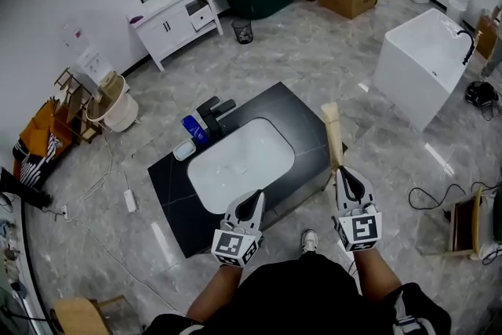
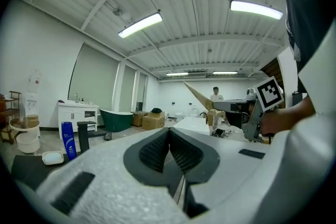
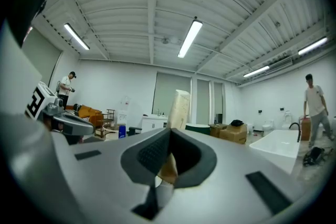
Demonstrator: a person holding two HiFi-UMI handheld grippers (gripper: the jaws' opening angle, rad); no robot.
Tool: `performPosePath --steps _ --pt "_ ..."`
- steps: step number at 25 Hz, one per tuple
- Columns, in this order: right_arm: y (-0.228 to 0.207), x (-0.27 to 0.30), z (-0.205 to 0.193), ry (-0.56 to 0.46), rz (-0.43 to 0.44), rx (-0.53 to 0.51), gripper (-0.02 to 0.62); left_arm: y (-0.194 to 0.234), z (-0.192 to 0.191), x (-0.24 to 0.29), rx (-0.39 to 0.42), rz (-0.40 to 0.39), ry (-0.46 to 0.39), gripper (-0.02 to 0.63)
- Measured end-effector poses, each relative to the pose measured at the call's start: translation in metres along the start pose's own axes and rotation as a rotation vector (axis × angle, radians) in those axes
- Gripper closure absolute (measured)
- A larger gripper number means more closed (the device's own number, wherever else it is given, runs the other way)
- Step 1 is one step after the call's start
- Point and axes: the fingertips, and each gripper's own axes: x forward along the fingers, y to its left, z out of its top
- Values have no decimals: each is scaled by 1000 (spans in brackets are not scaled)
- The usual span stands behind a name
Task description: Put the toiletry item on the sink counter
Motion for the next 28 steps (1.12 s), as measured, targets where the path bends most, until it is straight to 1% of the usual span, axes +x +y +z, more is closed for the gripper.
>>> performPosePath --steps 6,13,18,23,28 --pt "-24 41 -3 -4 67 0 588 16 1 33 -15 69 10 597" --pt "-43 89 -23 19 154 3 588 31 -2 62 -21 156 21 597" --pt "-36 117 -27 34 228 -1 588 44 -7 60 -35 227 39 597" --pt "-19 152 -36 48 273 -2 588 70 -13 53 -35 288 54 597" --pt "2 180 -44 89 303 -32 588 98 -7 40 -14 328 39 597"
